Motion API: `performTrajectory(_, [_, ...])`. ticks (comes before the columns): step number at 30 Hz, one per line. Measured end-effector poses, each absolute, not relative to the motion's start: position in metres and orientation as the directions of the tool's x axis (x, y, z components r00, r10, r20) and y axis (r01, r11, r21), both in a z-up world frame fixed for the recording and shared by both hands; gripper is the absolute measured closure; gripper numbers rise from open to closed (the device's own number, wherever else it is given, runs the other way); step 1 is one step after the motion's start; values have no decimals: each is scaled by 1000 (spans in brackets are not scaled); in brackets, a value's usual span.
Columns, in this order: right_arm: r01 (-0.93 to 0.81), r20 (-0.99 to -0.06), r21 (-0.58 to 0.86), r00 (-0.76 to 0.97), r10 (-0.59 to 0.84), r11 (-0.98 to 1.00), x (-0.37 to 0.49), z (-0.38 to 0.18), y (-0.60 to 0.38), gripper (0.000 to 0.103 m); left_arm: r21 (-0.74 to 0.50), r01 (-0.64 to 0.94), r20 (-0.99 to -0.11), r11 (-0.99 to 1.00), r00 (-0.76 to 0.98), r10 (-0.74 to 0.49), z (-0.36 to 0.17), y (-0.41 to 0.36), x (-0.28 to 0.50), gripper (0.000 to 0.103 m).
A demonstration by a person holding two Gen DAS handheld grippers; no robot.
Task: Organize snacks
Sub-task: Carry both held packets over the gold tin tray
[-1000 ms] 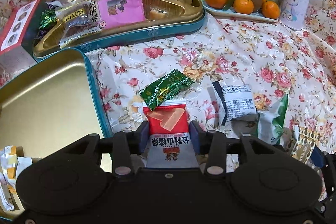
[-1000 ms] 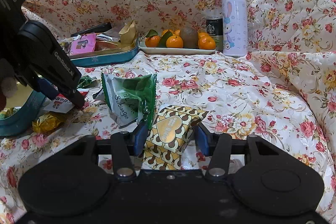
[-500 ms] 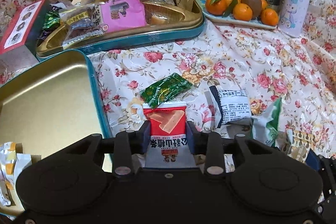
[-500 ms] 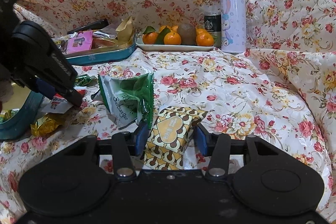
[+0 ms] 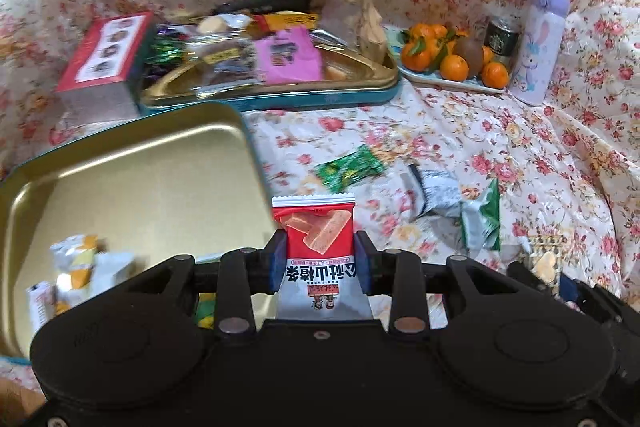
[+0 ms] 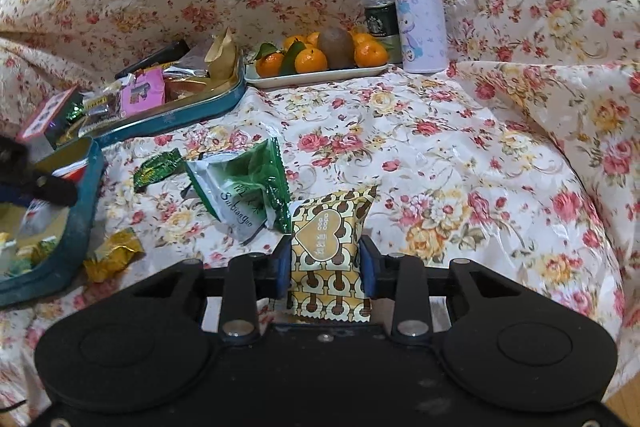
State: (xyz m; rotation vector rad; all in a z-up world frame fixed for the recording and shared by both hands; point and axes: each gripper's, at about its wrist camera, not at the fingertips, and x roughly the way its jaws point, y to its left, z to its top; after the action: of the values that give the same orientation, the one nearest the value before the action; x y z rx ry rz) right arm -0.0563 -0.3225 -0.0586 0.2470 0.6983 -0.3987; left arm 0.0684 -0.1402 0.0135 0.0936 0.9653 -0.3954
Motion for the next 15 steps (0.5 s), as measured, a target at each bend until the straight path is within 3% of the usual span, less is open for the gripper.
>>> performTrajectory(7, [406, -650, 98, 718, -251, 908, -66, -40, -300, 68, -90, 301, -811, 949, 531, -245, 17, -87, 56, 60])
performTrajectory(15, [257, -626, 108, 768, -136, 960, -45, -15, -251, 68, -81, 172, -804, 982, 571, -166, 22, -24, 75, 60])
